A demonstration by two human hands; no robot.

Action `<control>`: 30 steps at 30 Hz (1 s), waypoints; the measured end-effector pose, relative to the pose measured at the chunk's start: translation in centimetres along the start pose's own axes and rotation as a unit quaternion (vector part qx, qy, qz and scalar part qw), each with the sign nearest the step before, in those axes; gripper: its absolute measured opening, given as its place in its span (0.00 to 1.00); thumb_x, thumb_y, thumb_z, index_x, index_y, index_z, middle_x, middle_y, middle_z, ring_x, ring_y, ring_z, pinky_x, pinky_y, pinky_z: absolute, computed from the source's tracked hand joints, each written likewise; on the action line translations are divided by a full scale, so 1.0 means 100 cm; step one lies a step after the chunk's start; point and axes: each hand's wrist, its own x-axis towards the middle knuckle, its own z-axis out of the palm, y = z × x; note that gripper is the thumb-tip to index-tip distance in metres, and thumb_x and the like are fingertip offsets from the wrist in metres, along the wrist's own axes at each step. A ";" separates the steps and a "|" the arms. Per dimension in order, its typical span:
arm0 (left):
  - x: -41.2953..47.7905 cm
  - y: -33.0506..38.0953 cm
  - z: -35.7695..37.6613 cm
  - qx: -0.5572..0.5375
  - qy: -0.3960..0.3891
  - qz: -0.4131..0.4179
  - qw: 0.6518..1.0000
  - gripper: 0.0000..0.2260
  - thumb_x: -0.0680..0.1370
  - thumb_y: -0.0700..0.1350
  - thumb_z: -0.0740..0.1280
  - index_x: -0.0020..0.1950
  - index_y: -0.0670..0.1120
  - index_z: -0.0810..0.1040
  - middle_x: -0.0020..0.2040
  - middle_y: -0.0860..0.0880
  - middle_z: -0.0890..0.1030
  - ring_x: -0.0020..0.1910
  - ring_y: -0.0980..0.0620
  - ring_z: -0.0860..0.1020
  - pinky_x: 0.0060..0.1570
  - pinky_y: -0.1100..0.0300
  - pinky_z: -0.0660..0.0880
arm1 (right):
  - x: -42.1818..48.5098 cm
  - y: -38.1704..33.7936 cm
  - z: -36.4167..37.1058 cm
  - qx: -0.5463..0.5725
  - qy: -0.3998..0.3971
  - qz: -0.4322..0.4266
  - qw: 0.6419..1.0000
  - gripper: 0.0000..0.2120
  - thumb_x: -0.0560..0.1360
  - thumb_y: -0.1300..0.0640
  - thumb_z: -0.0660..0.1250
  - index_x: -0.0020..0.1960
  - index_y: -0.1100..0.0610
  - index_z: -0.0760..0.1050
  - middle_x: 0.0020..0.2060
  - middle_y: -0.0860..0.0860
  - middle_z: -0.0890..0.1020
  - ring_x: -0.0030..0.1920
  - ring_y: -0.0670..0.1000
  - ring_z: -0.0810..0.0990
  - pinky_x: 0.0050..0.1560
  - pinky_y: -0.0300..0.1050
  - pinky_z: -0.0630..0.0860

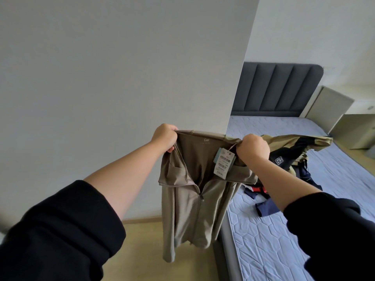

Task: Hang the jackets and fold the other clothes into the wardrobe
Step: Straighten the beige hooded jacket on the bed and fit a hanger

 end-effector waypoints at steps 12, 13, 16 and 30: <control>0.025 -0.006 0.012 0.234 -0.060 -0.097 0.966 0.11 0.73 0.34 0.59 0.34 0.39 0.78 0.26 0.44 0.79 0.31 0.46 0.80 0.36 0.60 0.76 | 0.035 0.013 0.001 -0.034 -0.026 -0.003 0.999 0.03 0.73 0.64 0.61 0.46 0.58 0.68 0.32 0.52 0.69 0.36 0.55 0.71 0.31 0.45 0.66; 0.029 -0.007 0.016 0.234 -0.045 -0.100 0.966 0.09 0.73 0.34 0.59 0.37 0.39 0.78 0.30 0.44 0.80 0.35 0.45 0.81 0.38 0.59 0.77 | 0.038 0.016 0.004 -0.007 -0.020 0.012 1.000 0.04 0.73 0.64 0.61 0.47 0.58 0.69 0.33 0.52 0.69 0.38 0.56 0.72 0.34 0.46 0.67; 0.045 -0.011 0.031 0.177 -0.042 -0.122 0.976 0.11 0.75 0.35 0.57 0.35 0.39 0.75 0.27 0.43 0.79 0.30 0.45 0.80 0.36 0.59 0.77 | 0.049 0.030 0.011 0.052 -0.023 0.071 0.996 0.06 0.73 0.65 0.60 0.47 0.58 0.73 0.40 0.55 0.75 0.41 0.58 0.73 0.38 0.46 0.70; 0.099 0.009 0.183 -0.230 -0.004 -0.264 0.937 0.16 0.81 0.38 0.47 0.37 0.38 0.67 0.32 0.41 0.76 0.16 0.50 0.75 0.18 0.64 0.72 | 0.131 0.106 0.100 0.047 -0.144 0.050 0.987 0.04 0.75 0.64 0.57 0.45 0.59 0.71 0.41 0.56 0.76 0.38 0.57 0.72 0.38 0.46 0.70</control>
